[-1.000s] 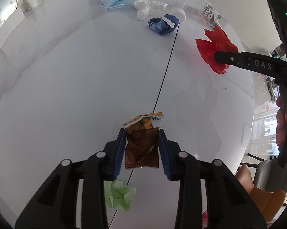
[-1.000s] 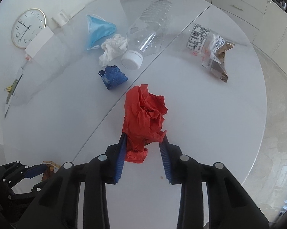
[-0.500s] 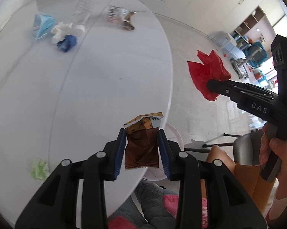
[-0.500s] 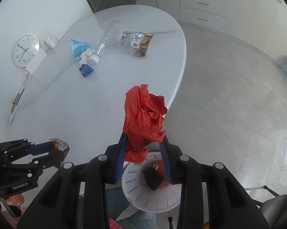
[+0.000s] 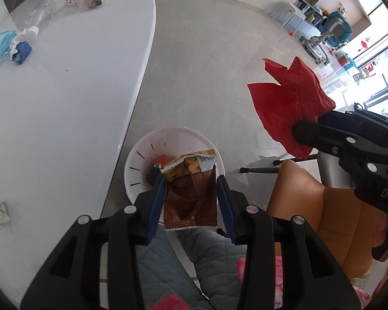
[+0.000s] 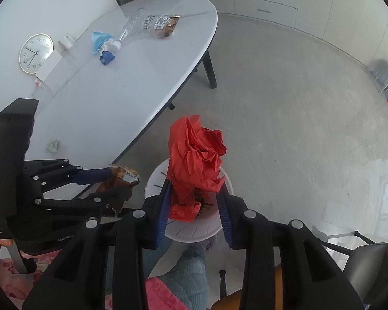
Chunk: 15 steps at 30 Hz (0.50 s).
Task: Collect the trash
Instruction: 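Carry both items over the white bin and open both tools to drop them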
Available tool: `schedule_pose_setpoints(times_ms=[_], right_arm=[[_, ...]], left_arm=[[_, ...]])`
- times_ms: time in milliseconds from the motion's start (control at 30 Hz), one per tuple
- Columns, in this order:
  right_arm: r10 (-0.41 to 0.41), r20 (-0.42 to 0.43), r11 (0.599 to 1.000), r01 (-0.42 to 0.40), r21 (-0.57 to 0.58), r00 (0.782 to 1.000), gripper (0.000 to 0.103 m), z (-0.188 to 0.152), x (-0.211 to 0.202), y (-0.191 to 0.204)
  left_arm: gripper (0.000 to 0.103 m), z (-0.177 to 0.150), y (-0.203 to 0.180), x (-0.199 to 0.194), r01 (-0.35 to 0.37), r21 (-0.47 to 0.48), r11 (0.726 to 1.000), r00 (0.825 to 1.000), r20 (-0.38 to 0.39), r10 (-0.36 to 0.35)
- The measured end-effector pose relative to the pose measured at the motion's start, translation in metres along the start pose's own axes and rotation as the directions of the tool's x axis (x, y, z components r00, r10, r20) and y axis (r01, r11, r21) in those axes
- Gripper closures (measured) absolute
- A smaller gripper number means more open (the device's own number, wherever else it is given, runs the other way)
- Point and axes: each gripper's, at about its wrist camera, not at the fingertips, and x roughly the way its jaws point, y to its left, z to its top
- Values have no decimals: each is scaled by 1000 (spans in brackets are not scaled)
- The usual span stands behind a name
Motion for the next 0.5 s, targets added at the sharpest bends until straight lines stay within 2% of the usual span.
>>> schedule_pose_setpoints(times_ms=[167, 267, 400, 500], right_arm=[[16, -4, 1000, -16, -8, 1000, 66, -8, 0, -6], [26, -5, 999, -26, -19, 1000, 66, -9, 2, -7], [48, -8, 998, -48, -48, 999, 66, -8, 5, -2], [62, -21, 994, -64, -90, 998, 66, -7, 11, 5]], left_arm=[[48, -4, -5, 5, -24, -16, 1000, 1000, -17, 24], [40, -7, -1, -2, -29, -37, 999, 1000, 0, 29], [36, -9, 8, -16, -49, -78, 996, 998, 29, 52], [29, -14, 20, -32, -88, -122, 989, 993, 65, 96]])
